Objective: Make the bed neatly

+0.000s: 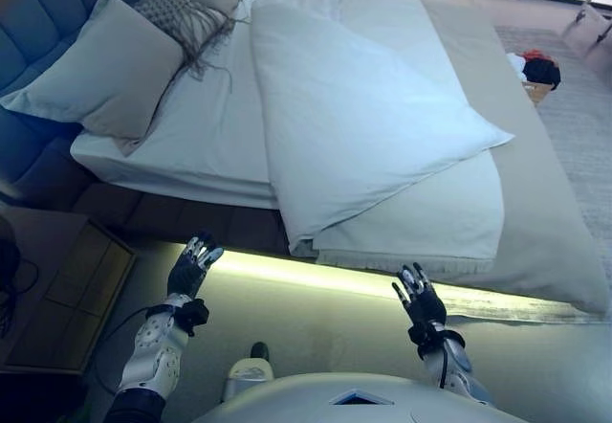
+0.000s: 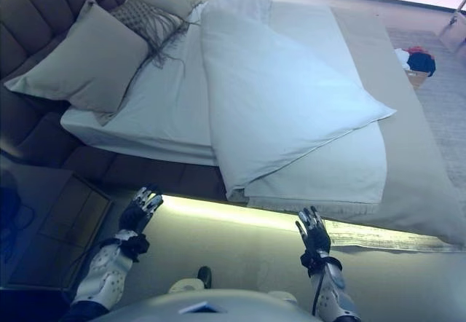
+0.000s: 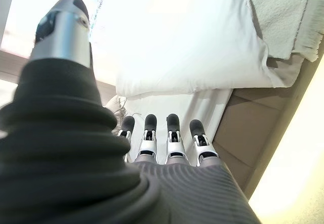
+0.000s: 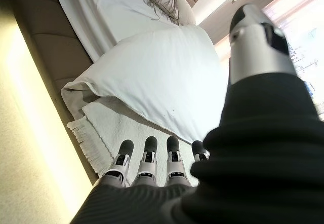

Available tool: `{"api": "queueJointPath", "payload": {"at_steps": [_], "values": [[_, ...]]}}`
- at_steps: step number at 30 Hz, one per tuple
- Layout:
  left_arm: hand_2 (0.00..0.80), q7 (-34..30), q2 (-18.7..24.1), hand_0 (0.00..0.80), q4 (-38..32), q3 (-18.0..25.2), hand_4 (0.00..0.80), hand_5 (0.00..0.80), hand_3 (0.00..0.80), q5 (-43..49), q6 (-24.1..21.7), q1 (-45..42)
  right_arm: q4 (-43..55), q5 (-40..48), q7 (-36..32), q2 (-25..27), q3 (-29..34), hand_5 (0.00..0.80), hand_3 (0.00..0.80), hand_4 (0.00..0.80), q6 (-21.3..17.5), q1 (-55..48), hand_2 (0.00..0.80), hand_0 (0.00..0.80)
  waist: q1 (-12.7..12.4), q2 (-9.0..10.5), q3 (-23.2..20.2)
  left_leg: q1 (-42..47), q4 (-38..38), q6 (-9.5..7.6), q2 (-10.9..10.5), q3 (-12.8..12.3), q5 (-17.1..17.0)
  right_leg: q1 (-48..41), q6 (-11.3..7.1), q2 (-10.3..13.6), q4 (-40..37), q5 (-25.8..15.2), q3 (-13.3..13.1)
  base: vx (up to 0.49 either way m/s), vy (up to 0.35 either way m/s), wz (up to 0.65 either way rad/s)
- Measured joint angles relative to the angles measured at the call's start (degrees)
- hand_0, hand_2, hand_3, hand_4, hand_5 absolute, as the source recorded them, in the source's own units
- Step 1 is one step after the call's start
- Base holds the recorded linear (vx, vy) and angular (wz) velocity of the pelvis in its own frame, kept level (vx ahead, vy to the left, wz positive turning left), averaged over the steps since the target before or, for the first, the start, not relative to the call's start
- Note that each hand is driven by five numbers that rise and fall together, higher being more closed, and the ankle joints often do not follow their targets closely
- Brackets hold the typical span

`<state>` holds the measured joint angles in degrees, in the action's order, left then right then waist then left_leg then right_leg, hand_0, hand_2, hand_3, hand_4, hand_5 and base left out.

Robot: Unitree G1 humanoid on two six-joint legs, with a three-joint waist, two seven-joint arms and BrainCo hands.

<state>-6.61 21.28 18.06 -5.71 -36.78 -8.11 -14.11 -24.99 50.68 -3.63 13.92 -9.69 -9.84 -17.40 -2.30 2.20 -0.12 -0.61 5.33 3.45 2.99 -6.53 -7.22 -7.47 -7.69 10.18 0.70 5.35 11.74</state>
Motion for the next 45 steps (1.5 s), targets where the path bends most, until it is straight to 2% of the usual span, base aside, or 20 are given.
{"api": "queueJointPath", "payload": {"at_steps": [6,8,10,11,12,13,14,15,18,20,21,22,23,26,29,31,33,36,40,45], "values": [[0.000,1.3,-0.1,0.000,0.9,0.0,0.000,0.000,0.000,0.0,0.0,-1.5,-0.1,-0.6,-0.6,0.4,0.2,0.000,0.000,0.000,0.7,0.1,0.000,0.000,-0.1,0.30,1.2,0.5,-0.4,-0.39,-0.2,-2.4,0.2,2.3,-0.18,0.8,3.4,0.3,-1.2,0.000,0.093,-0.21],[0.000,1.1,-0.4,0.000,3.0,-0.2,0.000,0.000,0.000,0.0,0.0,-0.7,0.0,-0.5,-0.7,0.6,1.0,0.000,0.000,0.000,0.7,0.6,0.000,0.000,0.0,-0.76,3.1,1.0,-0.6,-1.03,-0.4,-2.4,0.7,4.8,-0.27,1.5,10.5,1.0,-1.1,-0.016,0.210,-0.19],[0.000,1.0,-0.5,0.000,5.3,-1.0,0.000,0.000,0.000,0.1,0.0,2.4,2.0,-0.5,-0.7,1.5,1.6,0.000,0.000,0.000,0.6,0.6,0.000,0.000,0.4,-2.25,6.1,-1.3,-6.8,-3.53,-1.8,-2.0,3.6,12.1,0.25,4.4,26.4,0.8,-1.6,0.063,0.081,0.13],[0.000,1.1,-0.5,0.000,6.0,-1.1,0.000,0.000,0.000,0.1,0.0,3.2,2.4,-0.5,-0.8,1.8,1.5,0.000,0.000,0.000,0.7,-0.3,0.000,0.000,0.4,-2.53,6.6,-1.4,-6.6,-3.27,-1.9,-1.1,3.9,14.7,2.20,5.3,31.1,-0.8,-1.7,0.163,-0.065,0.25],[0.000,1.1,0.0,0.000,5.7,-1.1,0.000,0.000,0.000,0.0,0.0,3.1,2.1,-0.5,-0.8,1.2,1.5,0.000,0.000,0.000,0.7,-1.0,0.000,0.000,0.3,-3.21,6.6,-0.5,-3.8,-2.93,-2.0,-0.8,4.2,16.7,3.64,5.4,32.0,-3.0,-1.7,0.198,-0.130,0.18],[0.000,1.2,1.3,0.000,5.0,-0.9,0.000,0.000,0.000,0.0,0.0,3.3,2.2,-0.5,-0.9,-0.2,1.8,0.000,0.000,0.000,0.7,-1.5,0.000,0.000,1.1,-2.04,6.6,-0.4,-4.8,-3.75,-3.6,-0.8,5.0,17.2,3.61,6.1,29.0,-2.2,-1.5,0.204,-0.200,0.12],[0.000,1.4,2.5,0.000,3.0,0.1,0.000,0.000,0.000,0.0,0.0,2.7,4.0,-0.5,-1.4,0.0,1.3,0.000,0.000,0.000,0.6,-1.4,0.000,0.000,1.1,-0.94,7.4,-2.3,-11.3,-5.13,-4.3,-0.1,7.9,17.9,0.64,7.0,25.9,-1.3,-2.3,0.245,-0.246,0.12],[0.000,2.0,3.0,0.000,3.8,0.9,0.000,0.000,0.000,0.0,0.3,3.1,3.2,-0.6,-1.8,-0.6,1.0,0.000,0.000,0.000,0.6,-0.2,0.000,0.000,1.6,0.77,8.6,-1.9,-11.6,-5.43,-5.6,0.0,7.9,18.0,-0.29,8.6,24.0,-0.8,-3.3,0.277,-0.252,0.03],[0.000,2.6,2.4,0.000,4.2,0.2,0.000,0.000,0.000,0.0,0.6,3.0,3.3,-0.5,-1.9,0.1,1.0,0.000,0.000,0.000,0.6,1.2,0.000,0.000,1.4,0.05,9.1,-2.3,-11.6,-5.41,-5.2,-0.3,7.9,18.1,-3.37,8.8,13.6,-3.1,-3.1,0.303,-0.209,-0.01],[0.000,2.6,2.6,0.000,4.0,0.2,0.000,0.000,0.000,0.0,0.9,2.1,3.1,-0.5,-2.0,-0.3,1.0,0.000,0.000,0.000,0.7,1.8,0.000,0.000,1.4,0.68,8.8,-1.3,-8.6,-4.58,-4.6,-0.5,8.2,17.5,-3.70,8.7,9.6,-3.1,-1.0,0.356,-0.227,0.16],[0.000,2.4,3.4,0.000,3.6,0.3,0.000,0.000,0.000,0.0,1.1,1.9,3.1,-0.5,-2.2,-1.5,1.4,0.000,0.000,0.000,0.8,1.4,0.000,0.000,2.1,3.29,8.6,-0.5,-10.2,-4.50,-6.6,-1.0,8.7,17.5,-3.51,10.1,7.4,-4.6,-0.4,0.338,-0.217,0.21],[0.000,2.3,2.5,0.000,3.6,0.1,0.000,0.000,0.000,0.0,1.4,1.1,3.5,-0.5,-2.3,-0.9,2.0,0.000,0.000,0.000,0.9,1.6,0.000,0.000,2.2,2.07,9.1,-0.6,-16.6,-5.43,-6.0,-1.0,11.5,17.2,-4.56,9.3,7.7,-7.0,-0.3,0.339,-0.223,0.09],[0.000,2.1,1.1,0.000,3.4,0.3,0.000,0.000,0.000,0.0,1.6,-0.1,3.4,-0.5,-2.3,0.0,2.4,0.000,0.000,0.000,1.2,1.7,0.000,0.000,2.3,0.72,9.4,0.2,-16.9,-3.28,-4.6,-0.7,14.3,17.1,-4.47,8.2,9.2,-7.7,-0.6,0.353,-0.239,0.07],[0.000,1.7,-0.2,0.000,3.0,0.3,0.000,0.000,0.000,0.0,1.6,-3.2,4.0,-0.6,-2.8,0.5,2.2,0.000,0.000,0.000,1.8,-1.5,0.000,0.000,2.6,0.32,7.8,1.1,-15.6,-2.24,-3.1,1.7,14.4,15.5,-1.40,5.6,9.5,-9.4,-2.5,0.380,-0.265,0.31],[0.000,1.0,0.1,0.000,3.0,0.3,0.000,0.000,0.000,0.0,1.6,-3.8,4.0,-0.5,-1.7,0.7,2.3,0.000,0.000,0.000,2.7,-1.9,0.000,0.000,3.0,1.08,6.7,1.1,-12.8,-2.24,0.3,2.8,14.3,15.0,2.05,1.9,9.9,-6.6,-3.1,0.264,-0.246,0.51],[0.000,-0.2,-0.1,0.000,3.0,0.0,0.000,0.000,0.000,0.0,1.6,-3.7,4.0,-0.4,-1.7,2.1,2.3,0.000,0.000,0.000,2.8,-1.9,0.000,0.000,2.9,0.51,6.6,2.1,-11.5,-3.40,3.3,1.9,12.5,13.0,3.81,-0.6,9.0,-5.5,-1.9,0.176,-0.183,0.49],[0.000,-0.8,-0.5,0.000,3.1,-0.6,0.000,0.000,0.000,0.0,1.6,-3.8,4.0,-0.4,-1.8,3.8,2.3,0.000,0.000,0.000,2.8,-1.8,0.000,0.000,2.8,-0.32,6.0,3.1,-10.4,-3.87,4.7,2.0,11.8,11.6,4.39,-1.6,8.9,-4.3,-0.2,0.125,-0.095,0.31],[0.000,-2.2,-0.6,0.000,3.1,-1.3,0.000,0.000,0.000,0.0,1.6,-3.6,4.0,-0.2,-1.7,5.5,2.6,0.000,0.000,0.000,2.7,-1.8,0.000,0.000,2.8,-1.84,4.1,3.1,-8.4,-3.37,4.8,2.7,10.8,11.8,4.33,-1.8,9.3,-3.2,1.3,0.109,-0.109,0.25],[0.000,-4.2,-0.6,0.000,3.3,-1.7,0.000,0.000,0.000,1.5,1.6,-3.3,3.4,0.8,-1.6,5.0,1.8,0.000,0.000,0.000,2.3,-0.4,0.000,0.000,2.8,-3.59,3.0,3.6,-7.6,-1.19,4.7,3.4,9.5,11.7,3.49,-1.5,8.9,-2.9,1.9,0.111,-0.176,0.07],[0.000,-4.7,-0.4,0.000,6.4,-1.6,0.000,0.000,0.000,2.3,1.6,-1.3,3.3,0.8,-0.1,4.9,-3.0,0.000,0.000,0.000,2.3,2.1,0.000,0.000,2.8,-4.38,2.5,3.9,-8.2,-0.93,4.9,3.6,9.4,10.7,3.60,-2.2,7.5,-2.8,1.5,0.102,-0.229,0.00]]}}
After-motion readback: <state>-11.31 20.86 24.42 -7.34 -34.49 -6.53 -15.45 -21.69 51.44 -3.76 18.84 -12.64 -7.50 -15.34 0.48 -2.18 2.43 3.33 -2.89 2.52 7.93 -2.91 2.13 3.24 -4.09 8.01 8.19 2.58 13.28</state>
